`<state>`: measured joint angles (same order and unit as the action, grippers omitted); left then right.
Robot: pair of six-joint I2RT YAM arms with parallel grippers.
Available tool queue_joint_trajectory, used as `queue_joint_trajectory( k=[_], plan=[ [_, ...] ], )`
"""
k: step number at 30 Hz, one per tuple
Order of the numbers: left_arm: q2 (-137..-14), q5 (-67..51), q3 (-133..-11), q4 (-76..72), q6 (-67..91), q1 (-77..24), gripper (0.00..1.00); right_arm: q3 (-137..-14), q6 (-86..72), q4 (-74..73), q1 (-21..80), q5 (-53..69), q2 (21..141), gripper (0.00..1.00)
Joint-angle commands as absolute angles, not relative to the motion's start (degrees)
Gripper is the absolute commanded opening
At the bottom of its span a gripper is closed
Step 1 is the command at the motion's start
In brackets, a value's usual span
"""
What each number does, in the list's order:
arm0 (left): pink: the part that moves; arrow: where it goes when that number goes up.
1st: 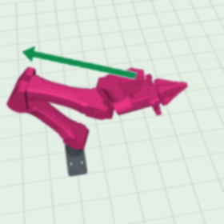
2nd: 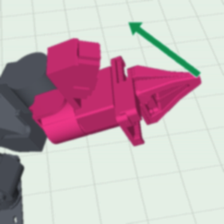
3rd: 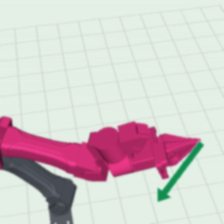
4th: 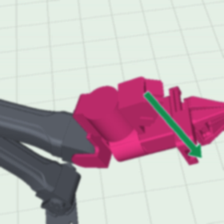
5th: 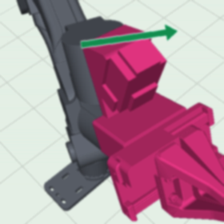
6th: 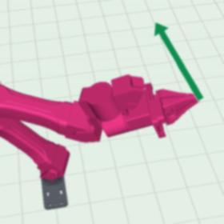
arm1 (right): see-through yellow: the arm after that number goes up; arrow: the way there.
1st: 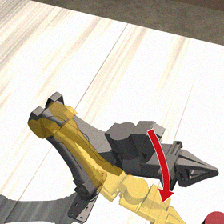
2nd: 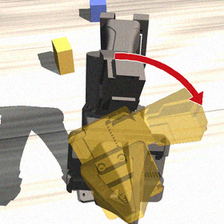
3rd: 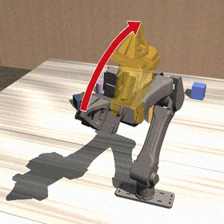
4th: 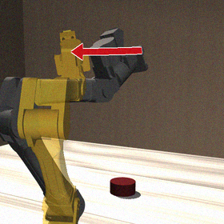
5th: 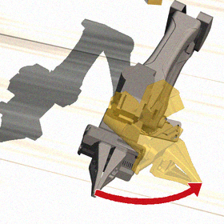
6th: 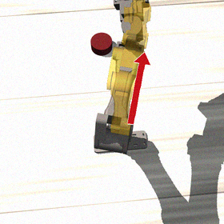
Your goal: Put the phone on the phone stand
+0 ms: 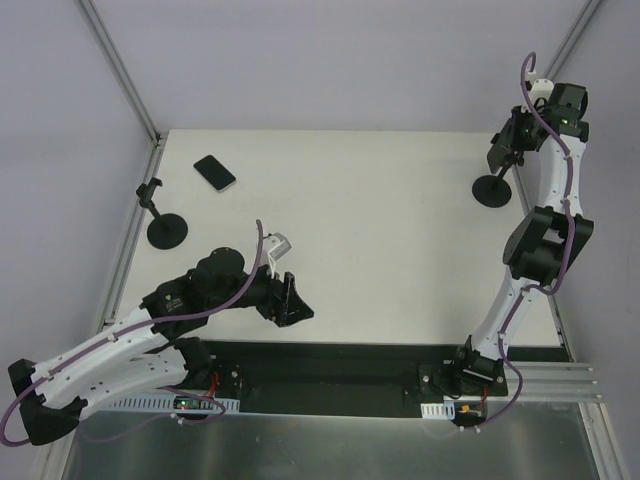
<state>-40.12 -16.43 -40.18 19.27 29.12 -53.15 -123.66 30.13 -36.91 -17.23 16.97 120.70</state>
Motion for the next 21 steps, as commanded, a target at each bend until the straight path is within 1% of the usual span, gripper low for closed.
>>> queue_joint_trajectory(
  k=[1,2,3,5,6,7,9,12,13,14,16,18,19,20,21],
  plan=[
    [-38.9,-17.7,-43.0,16.6,29.0,-52.6,0.69,-127.7,32.3,-32.6,-16.7,18.6,120.5,0.18],
    [-38.2,-17.5,-42.8,16.6,29.2,-52.7,0.69,-127.6,32.2,-32.7,-16.5,17.8,120.6,0.30],
    [-37.9,-17.5,-42.5,16.6,29.5,-52.7,0.69,-127.6,32.0,-32.7,-16.3,17.3,120.8,0.48],
    [-37.1,-17.3,-42.3,16.6,29.9,-52.6,0.69,-128.1,31.3,-33.0,-15.6,14.3,120.8,0.60],
    [-36.9,-17.1,-42.2,16.8,30.4,-52.6,0.69,-128.8,31.0,-33.4,-15.3,13.1,120.7,0.70],
    [-36.7,-17.0,-42.3,16.8,30.7,-52.6,0.69,-129.0,30.9,-33.6,-14.5,10.5,120.4,0.75],
    [-36.2,-16.4,-42.4,16.9,31.3,-52.7,0.69,-129.8,30.3,-34.4,-13.5,7.5,119.6,0.96],
    [-35.4,-15.3,-42.8,17.3,32.3,-52.6,0.69,-135.2,28.1,-39.5,-11.7,0.9,119.5,0.96],
    [-35.2,-14.9,-43.0,17.5,32.7,-52.6,0.69,-138.4,26.8,-41.3,-10.8,-3.9,119.4,0.96],
    [-34.9,-14.3,-43.3,18.1,33.0,-52.6,0.70,-139.4,25.6,-44.5,-10.3,-6.0,118.9,0.96],
    [-34.8,-13.0,-43.9,18.9,33.8,-52.6,0.71,-139.3,21.4,-46.8,-9.0,-10.9,115.6,0.96],
    [-35.5,-11.4,-45.5,21.4,34.4,-52.6,0.73,-133.9,19.2,-48.2,-7.6,-14.7,109.7,0.96],
    [-35.9,-10.4,-46.1,22.8,34.6,-52.6,0.79,-131.2,18.1,-48.3,-5.6,-18.5,107.4,0.96],
    [-37.2,-9.2,-46.8,24.0,34.8,-52.6,0.89,-124.0,16.8,-46.9,-4.3,-19.8,104.9,0.96],
    [-38.0,-7.5,-48.7,28.3,35.2,-52.6,0.99,-120.2,16.3,-45.8,-2.9,-21.2,99.6,0.96]
  ],
)
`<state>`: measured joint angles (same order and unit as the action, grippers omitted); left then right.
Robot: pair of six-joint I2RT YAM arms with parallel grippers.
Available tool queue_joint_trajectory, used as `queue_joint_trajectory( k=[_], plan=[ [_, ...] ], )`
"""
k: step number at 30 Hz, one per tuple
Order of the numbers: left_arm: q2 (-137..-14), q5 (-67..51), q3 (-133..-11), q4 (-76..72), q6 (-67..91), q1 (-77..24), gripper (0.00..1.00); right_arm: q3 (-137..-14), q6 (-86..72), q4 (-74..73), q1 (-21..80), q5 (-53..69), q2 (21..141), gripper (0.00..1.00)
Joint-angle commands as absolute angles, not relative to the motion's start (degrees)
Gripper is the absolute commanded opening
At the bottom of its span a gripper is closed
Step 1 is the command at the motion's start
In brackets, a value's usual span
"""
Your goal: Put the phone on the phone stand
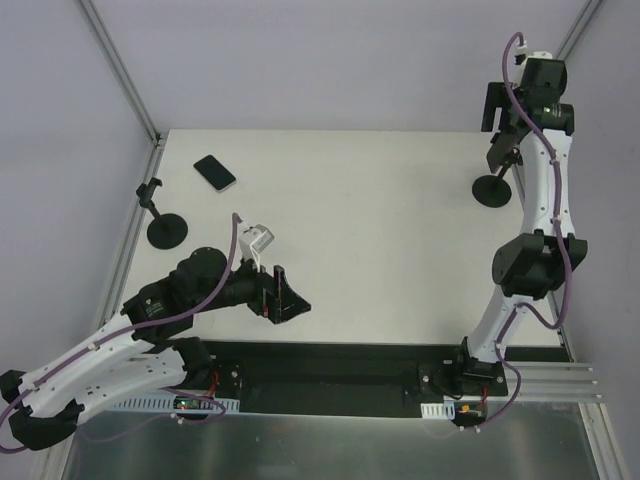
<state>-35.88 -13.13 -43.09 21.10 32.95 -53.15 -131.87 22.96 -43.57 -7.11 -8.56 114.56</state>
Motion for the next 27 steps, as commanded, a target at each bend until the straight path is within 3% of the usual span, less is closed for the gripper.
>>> queue_joint_trajectory(
  k=[1,6,13,21,27],
  plan=[
    [-38.6,-2.6,-49.6,30.2,35.7,-52.6,0.99,-116.3,15.8,-44.5,-0.1,-24.4,97.0,0.96],
    [-42.8,10.9,-56.9,39.1,36.4,-50.3,0.99,-93.8,7.2,-38.9,15.4,-26.2,82.7,0.96],
    [-51.4,8.1,-64.2,43.1,30.1,-27.7,0.99,-66.9,-10.9,-27.3,43.8,-8.4,71.6,0.96],
    [-63.8,14.6,-71.2,43.4,23.4,-1.4,0.99,-58.4,-10.7,-26.3,66.2,-8.7,65.8,0.96],
    [-73.3,21.8,-75.1,39.5,21.4,4.7,0.89,-52.7,-8.8,-28.5,70.2,-9.0,55.0,0.96]
  ],
)
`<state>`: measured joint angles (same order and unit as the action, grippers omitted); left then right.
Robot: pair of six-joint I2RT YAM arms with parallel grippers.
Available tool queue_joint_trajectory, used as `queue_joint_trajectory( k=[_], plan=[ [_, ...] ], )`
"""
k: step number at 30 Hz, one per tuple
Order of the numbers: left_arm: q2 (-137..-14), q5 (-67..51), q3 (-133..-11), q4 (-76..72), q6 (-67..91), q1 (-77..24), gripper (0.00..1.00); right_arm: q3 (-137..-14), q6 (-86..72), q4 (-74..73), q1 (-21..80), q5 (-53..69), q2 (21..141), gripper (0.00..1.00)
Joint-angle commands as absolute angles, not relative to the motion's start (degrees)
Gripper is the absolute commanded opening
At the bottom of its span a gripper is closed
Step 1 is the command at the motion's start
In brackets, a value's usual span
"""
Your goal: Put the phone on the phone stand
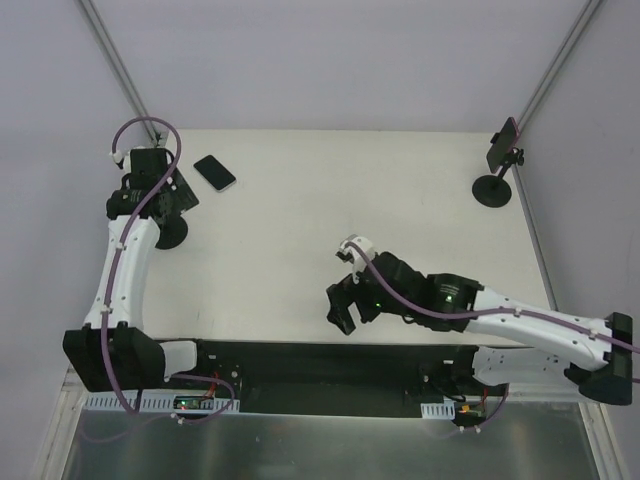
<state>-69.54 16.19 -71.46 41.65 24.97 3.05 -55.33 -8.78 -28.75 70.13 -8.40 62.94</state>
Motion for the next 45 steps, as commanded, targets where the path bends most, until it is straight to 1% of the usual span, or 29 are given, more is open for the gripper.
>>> queue_joint_trajectory(
  k=[1,2,5,7,11,18,21,22,27,30,32,33,34,35,36,37,40,42,44,45],
  plan=[
    [-74.4,22.1,-75.8,39.0,21.2,5.4,0.83,-52.3,-8.3,-28.7,70.3,-9.7,53.8,0.96],
    [-76.6,23.6,-77.0,39.0,21.1,5.6,0.80,-52.0,-7.9,-29.2,70.2,-10.0,51.8,0.96],
    [-79.4,24.6,-78.4,37.4,20.2,6.2,0.76,-50.7,-6.8,-29.6,70.3,-11.2,48.7,0.96],
    [-80.5,26.1,-79.2,36.5,18.6,6.4,0.68,-49.1,-7.1,-29.0,70.2,-12.1,47.6,0.96],
    [-82.8,26.6,-80.4,33.8,15.7,6.7,0.56,-47.3,-7.0,-26.8,70.2,-11.9,47.0,0.96],
    [-83.1,28.8,-78.5,32.2,15.7,7.0,0.56,-47.2,-7.1,-25.1,70.2,-12.8,50.1,0.96],
    [-81.5,26.5,-77.1,32.3,15.8,7.0,0.60,-47.7,-6.9,-24.7,70.0,-13.4,51.4,0.96],
    [-81.0,26.1,-76.7,32.3,15.8,7.1,0.63,-47.7,-6.9,-24.8,69.8,-13.2,51.7,0.96],
    [-75.4,24.3,-74.2,32.3,14.1,7.1,0.66,-48.3,-6.4,-23.4,69.3,-11.6,53.5,0.96],
    [-72.1,22.9,-73.4,32.4,13.4,7.2,0.70,-49.7,-5.8,-23.1,68.9,-10.9,54.9,0.96],
    [-70.0,23.5,-72.6,32.3,13.3,7.3,0.74,-50.4,-5.1,-22.9,68.6,-11.1,55.9,0.96],
    [-69.5,23.9,-72.4,32.2,13.0,7.6,0.74,-50.6,-4.9,-22.7,68.4,-11.0,56.1,0.96],
    [-69.6,23.7,-72.5,32.2,12.6,8.1,0.71,-50.7,-4.7,-22.4,67.9,-10.7,56.3,0.96],
    [-69.8,23.0,-72.6,32.2,12.0,8.9,0.58,-50.9,-4.5,-22.3,67.5,-10.5,56.5,0.96],
    [-70.0,22.0,-72.6,32.0,10.9,9.2,0.53,-50.8,-4.2,-21.9,66.6,-10.1,56.5,0.96],
    [-70.7,21.2,-72.5,31.9,10.6,9.6,0.51,-50.7,-3.9,-21.3,66.1,-9.2,56.7,0.96],
    [-72.6,20.1,-72.5,30.7,9.3,10.3,0.57,-50.2,-3.3,-19.6,63.6,-7.5,57.4,0.96],
    [-73.8,20.7,-72.9,30.6,9.3,10.5,0.57,-50.1,-2.8,-19.4,61.1,-6.2,57.9,0.96],
    [-75.4,22.4,-73.5,30.6,10.5,10.6,0.52,-50.1,-2.6,-19.3,59.4,-4.0,58.5,0.96],
    [-75.8,22.7,-73.6,30.6,11.1,11.0,0.45,-49.8,-2.5,-19.3,57.8,-3.3,58.4,0.96]
  ],
)
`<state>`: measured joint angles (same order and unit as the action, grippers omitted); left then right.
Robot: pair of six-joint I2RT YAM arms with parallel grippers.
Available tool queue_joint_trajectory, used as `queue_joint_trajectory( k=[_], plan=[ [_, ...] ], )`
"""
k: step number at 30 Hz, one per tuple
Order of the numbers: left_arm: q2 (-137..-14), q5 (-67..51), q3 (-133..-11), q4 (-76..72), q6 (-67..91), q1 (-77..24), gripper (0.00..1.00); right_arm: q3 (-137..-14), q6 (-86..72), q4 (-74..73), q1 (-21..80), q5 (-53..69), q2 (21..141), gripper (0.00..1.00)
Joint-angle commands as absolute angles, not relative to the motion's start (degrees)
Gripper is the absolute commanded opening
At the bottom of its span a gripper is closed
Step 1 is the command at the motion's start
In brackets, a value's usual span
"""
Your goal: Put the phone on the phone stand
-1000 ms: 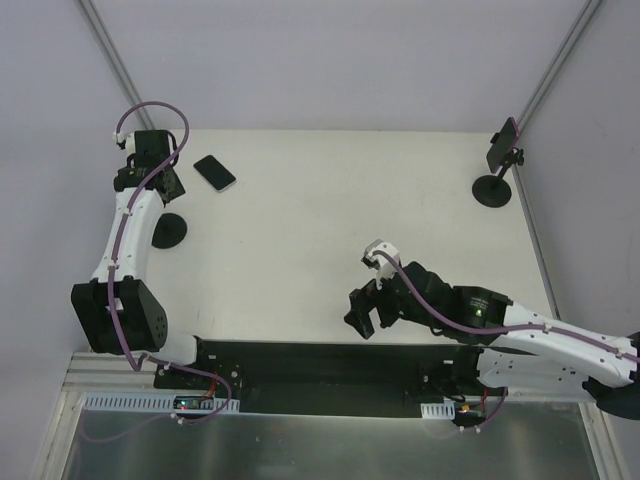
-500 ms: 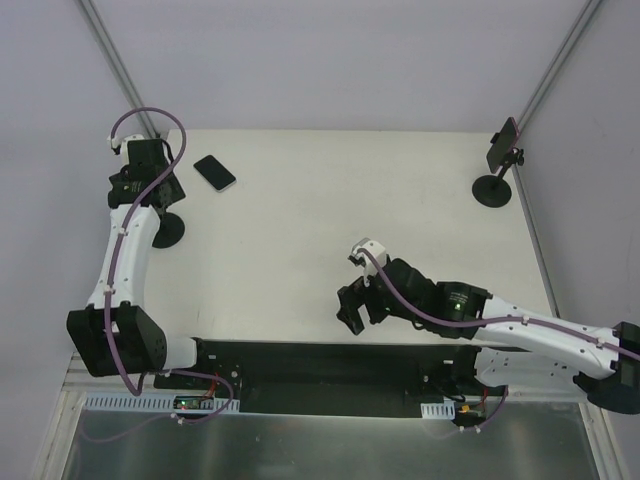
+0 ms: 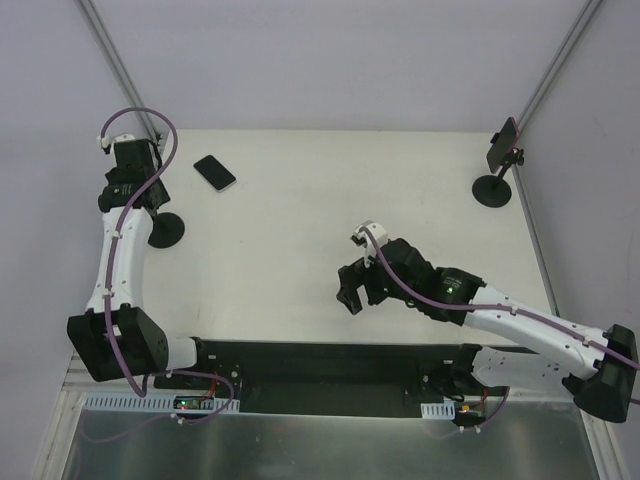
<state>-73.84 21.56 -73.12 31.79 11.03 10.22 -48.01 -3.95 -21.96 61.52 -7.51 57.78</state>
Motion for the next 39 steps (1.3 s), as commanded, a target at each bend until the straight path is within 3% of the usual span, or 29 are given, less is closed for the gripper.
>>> queue_joint_trajectory(
  k=[1,9,14,20,27,33,39],
  plan=[
    [-76.5,22.4,-73.4,30.2,11.5,11.2,0.44,-49.7,-2.5,-19.0,57.0,-2.0,58.4,0.96],
    [-81.0,22.9,-74.2,29.7,14.9,13.0,0.42,-49.0,-2.3,-18.5,51.4,3.0,57.8,0.96],
    [-80.9,22.7,-72.6,28.0,15.4,14.2,0.47,-48.9,-2.8,-18.5,51.1,4.0,57.5,0.96],
    [-82.5,22.7,-72.4,24.8,13.8,15.1,0.35,-48.2,-3.8,-18.2,51.1,4.6,57.4,0.96],
    [-81.8,19.6,-72.4,24.9,12.7,15.2,0.00,-48.6,-4.2,-18.3,51.1,5.4,57.0,0.96],
    [-72.5,11.4,-66.0,24.9,11.9,15.2,0.00,-50.5,-3.3,-21.0,51.1,4.2,57.9,0.96],
    [-61.6,-5.6,-57.8,25.0,9.2,13.7,0.00,-51.9,-2.5,-22.6,51.0,2.7,59.5,0.96]
  ],
)
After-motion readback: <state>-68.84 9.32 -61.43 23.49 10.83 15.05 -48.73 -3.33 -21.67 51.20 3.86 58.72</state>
